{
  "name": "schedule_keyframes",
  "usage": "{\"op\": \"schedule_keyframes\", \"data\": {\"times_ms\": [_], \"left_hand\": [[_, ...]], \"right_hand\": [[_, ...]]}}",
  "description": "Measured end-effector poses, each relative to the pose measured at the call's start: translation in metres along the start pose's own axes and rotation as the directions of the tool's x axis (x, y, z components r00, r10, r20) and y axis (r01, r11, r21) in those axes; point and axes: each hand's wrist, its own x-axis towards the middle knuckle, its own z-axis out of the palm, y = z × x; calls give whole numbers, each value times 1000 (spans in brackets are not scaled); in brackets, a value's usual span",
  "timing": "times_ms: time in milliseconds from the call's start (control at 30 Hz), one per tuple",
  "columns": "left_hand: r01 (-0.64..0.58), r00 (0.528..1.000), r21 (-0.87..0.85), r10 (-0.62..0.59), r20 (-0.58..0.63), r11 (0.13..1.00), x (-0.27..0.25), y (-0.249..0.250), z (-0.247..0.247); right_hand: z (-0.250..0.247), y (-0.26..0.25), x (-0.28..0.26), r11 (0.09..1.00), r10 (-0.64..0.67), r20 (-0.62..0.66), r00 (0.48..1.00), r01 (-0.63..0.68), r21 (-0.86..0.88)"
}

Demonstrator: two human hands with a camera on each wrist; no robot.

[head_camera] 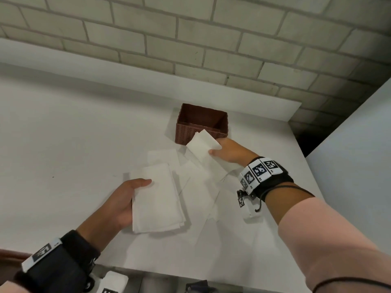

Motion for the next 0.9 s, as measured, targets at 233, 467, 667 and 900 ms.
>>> {"op": "schedule_keyframes", "data": {"times_ms": [233,467,667,900], "left_hand": [[-20,999,15,20,-36,1000,-8,-9,-2],[-43,998,13,44,-49,999,-11,-15,-3],[-52,998,13,52,-41,999,-13,-17,-3],[10,1000,26,-11,13,1000,-4,-6,0]], "right_hand": [[15,0,7,982,-84,43,996,90,-168],[19,-10,12,958,-127,82,989,143,-247],[-18,-15,-8,995,-49,52,997,53,-82],[-47,-5,-56,964,165,85,983,-179,198]]}}
